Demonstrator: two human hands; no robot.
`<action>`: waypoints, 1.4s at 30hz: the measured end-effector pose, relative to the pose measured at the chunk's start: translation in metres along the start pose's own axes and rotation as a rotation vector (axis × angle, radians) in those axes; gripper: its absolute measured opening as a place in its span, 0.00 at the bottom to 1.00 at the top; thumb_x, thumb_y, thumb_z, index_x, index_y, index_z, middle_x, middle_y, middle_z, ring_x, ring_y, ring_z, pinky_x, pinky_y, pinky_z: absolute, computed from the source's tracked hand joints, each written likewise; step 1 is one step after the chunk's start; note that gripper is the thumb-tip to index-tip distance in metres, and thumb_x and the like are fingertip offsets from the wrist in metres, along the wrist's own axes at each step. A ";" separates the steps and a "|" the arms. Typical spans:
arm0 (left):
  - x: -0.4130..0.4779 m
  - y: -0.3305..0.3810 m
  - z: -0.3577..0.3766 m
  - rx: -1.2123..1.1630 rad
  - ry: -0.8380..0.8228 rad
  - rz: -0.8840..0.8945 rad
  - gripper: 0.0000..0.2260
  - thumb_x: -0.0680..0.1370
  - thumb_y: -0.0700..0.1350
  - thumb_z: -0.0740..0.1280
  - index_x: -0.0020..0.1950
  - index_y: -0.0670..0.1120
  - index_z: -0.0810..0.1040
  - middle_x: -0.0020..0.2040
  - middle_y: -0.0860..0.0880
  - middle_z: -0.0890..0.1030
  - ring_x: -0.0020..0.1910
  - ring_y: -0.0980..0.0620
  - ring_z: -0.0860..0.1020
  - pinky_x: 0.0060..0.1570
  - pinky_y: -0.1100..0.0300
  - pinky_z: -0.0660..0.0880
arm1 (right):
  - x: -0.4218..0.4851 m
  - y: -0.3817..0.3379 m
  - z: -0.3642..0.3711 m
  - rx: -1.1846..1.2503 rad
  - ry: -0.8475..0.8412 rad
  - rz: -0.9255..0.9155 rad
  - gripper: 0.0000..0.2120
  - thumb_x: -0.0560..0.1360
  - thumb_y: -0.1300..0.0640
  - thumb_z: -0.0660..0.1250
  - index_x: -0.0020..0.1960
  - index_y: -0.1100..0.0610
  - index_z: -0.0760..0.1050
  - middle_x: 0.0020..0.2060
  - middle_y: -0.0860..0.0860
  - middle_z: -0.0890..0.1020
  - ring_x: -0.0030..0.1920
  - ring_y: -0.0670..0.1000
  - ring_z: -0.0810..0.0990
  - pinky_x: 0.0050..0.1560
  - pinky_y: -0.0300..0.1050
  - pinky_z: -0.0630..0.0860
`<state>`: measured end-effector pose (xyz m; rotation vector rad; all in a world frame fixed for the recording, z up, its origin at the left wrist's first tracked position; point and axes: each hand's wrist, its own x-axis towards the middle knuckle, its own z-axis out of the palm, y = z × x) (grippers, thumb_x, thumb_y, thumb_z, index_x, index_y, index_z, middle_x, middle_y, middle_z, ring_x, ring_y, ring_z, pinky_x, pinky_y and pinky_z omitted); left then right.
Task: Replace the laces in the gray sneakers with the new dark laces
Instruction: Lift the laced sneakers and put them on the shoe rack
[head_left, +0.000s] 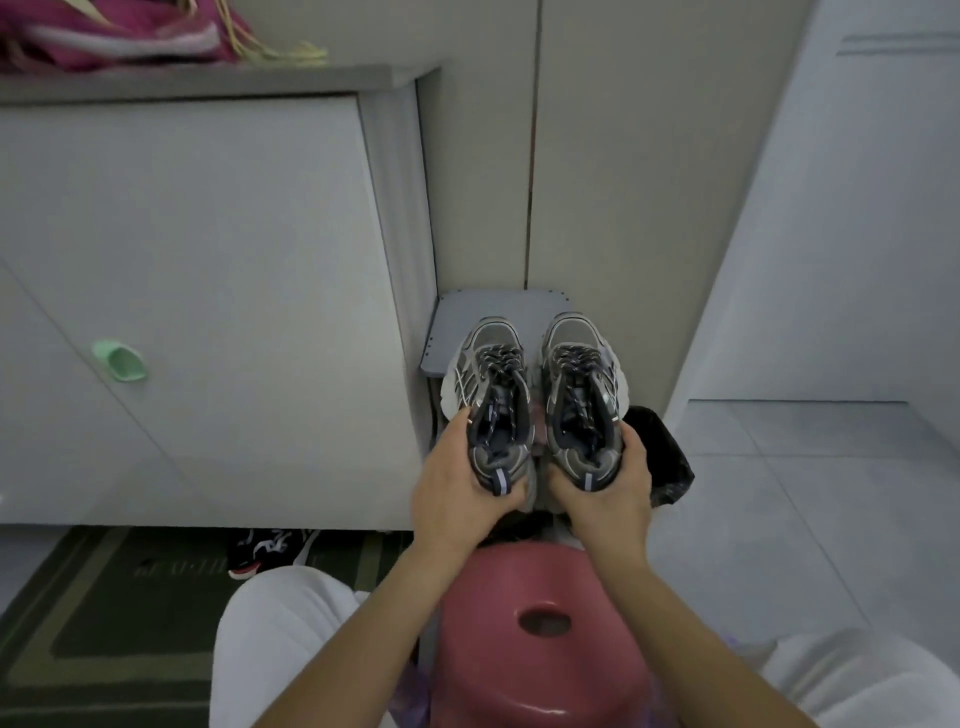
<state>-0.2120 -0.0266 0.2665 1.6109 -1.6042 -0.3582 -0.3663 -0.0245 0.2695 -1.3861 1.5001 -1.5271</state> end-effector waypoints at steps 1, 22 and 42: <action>0.014 0.003 -0.003 0.009 0.009 0.008 0.38 0.62 0.61 0.72 0.69 0.56 0.63 0.60 0.59 0.75 0.58 0.56 0.75 0.52 0.54 0.77 | 0.014 -0.007 0.003 0.004 -0.008 -0.011 0.32 0.60 0.53 0.79 0.48 0.25 0.66 0.46 0.36 0.77 0.51 0.42 0.76 0.48 0.32 0.72; 0.225 -0.015 0.023 -0.033 -0.076 -0.212 0.29 0.61 0.55 0.74 0.59 0.57 0.69 0.54 0.56 0.80 0.53 0.51 0.79 0.47 0.59 0.74 | 0.217 0.002 0.100 -0.109 0.000 0.156 0.30 0.63 0.57 0.76 0.62 0.55 0.69 0.53 0.53 0.79 0.54 0.54 0.78 0.55 0.45 0.74; 0.214 -0.027 0.020 -0.116 -0.103 -0.157 0.38 0.59 0.62 0.74 0.66 0.58 0.66 0.60 0.57 0.77 0.58 0.56 0.77 0.57 0.53 0.76 | 0.211 -0.009 0.082 -0.143 -0.231 0.153 0.35 0.64 0.55 0.78 0.66 0.54 0.66 0.56 0.48 0.77 0.60 0.51 0.76 0.60 0.43 0.70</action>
